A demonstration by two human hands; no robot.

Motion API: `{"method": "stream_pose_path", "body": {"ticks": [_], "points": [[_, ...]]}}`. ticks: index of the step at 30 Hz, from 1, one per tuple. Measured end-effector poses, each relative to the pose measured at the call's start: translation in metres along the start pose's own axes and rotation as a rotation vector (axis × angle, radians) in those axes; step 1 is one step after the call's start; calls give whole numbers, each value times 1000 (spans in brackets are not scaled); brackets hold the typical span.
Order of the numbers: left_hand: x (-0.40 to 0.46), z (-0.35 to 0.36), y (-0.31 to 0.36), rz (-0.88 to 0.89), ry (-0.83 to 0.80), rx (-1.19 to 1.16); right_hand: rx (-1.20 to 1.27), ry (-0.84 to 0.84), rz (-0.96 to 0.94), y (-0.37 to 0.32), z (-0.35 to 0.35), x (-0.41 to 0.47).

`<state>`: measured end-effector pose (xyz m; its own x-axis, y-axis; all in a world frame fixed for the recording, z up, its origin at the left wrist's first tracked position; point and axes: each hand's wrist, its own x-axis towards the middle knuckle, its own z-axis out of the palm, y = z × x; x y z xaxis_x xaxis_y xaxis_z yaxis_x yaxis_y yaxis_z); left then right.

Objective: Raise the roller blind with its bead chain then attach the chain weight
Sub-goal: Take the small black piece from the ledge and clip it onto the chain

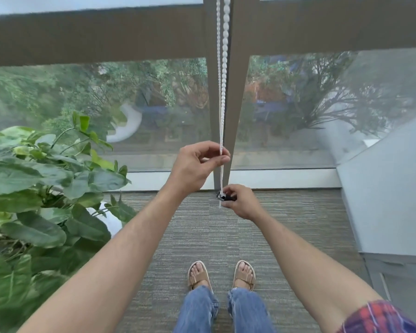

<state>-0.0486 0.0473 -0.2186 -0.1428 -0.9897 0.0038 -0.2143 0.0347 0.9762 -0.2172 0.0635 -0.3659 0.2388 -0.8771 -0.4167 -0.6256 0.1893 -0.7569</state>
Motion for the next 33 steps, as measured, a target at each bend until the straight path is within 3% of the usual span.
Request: {"method": "stream_pose_path", "body": {"ticks": [20, 33], "points": [[-1, 39, -188, 71, 64, 137, 108, 45, 243, 189, 137, 104], [1, 52, -247, 83, 60, 114, 124, 73, 322, 247, 189, 150]]}}
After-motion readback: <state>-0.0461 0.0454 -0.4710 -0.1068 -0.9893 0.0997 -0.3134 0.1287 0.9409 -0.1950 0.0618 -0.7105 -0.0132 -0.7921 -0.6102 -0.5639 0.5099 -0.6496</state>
